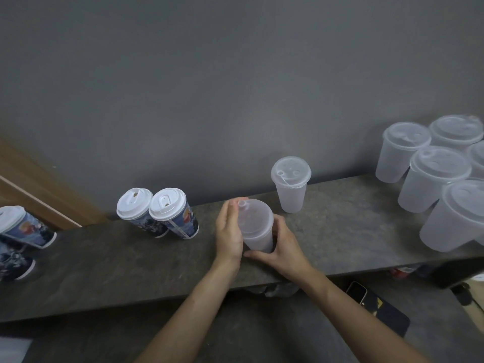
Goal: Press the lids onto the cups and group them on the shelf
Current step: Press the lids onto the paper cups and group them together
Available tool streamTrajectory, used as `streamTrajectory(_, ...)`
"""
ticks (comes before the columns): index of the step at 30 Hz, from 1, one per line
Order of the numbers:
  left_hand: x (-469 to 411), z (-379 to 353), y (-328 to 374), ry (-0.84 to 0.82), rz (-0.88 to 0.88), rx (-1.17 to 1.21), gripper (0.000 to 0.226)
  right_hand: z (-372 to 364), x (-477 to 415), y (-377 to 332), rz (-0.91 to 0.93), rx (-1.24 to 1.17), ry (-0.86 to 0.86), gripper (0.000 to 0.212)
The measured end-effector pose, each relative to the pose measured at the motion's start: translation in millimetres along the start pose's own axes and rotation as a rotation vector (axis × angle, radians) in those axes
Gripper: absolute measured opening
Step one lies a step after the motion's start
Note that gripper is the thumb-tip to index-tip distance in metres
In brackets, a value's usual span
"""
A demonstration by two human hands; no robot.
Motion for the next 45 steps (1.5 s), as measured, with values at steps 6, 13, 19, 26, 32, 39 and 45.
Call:
streamTrajectory(6, -23.9, -11.8, 12.3, -0.333, 0.126, -0.15, 0.034, -0.2, -0.2, -0.6, 0.02, 0.036, -0.026, 0.074)
streamTrajectory(13, -2.8, -3.6, 8.7, -0.027, 0.083, -0.06, 0.034, -2.6, -0.2, 0.9, 0.009, 0.062, -0.007, 0.088)
streamTrajectory(19, -22.9, -21.4, 18.7, -0.521, 0.143, -0.237, 0.026, -3.3, -0.4, 2.8, 0.012, 0.083, -0.044, 0.074)
streamTrajectory(26, -12.1, -1.9, 13.8, -0.131, 0.073, -0.158, 0.031, 0.5, 0.2, 3.9, -0.017, 0.044, -0.004, 0.072)
streamTrajectory(32, -28.0, -20.4, 15.8, -0.55, 0.184, -0.277, 0.03, -3.6, 1.0, 2.6, 0.0, 0.068, -0.091, 0.069)
streamTrajectory(39, -9.6, -1.4, 6.4, -0.27, 0.091, -0.173, 0.029, 0.6, 0.0, 4.1, -0.001, 0.061, -0.027, 0.079)
streamTrajectory(45, -17.4, -15.9, 20.5, -0.507, 0.081, -0.229, 0.03, -6.4, 0.4, 2.3, 0.033, 0.118, -0.083, 0.074)
Point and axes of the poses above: each hand's wrist, its own x-axis away from the middle knuckle, its own z-axis out of the back of the hand, y = z × x, the point moved 8 cm from there along -x, towards the middle knuckle, and after that the axes turned 1 degree about y, right-handed, at the moved point
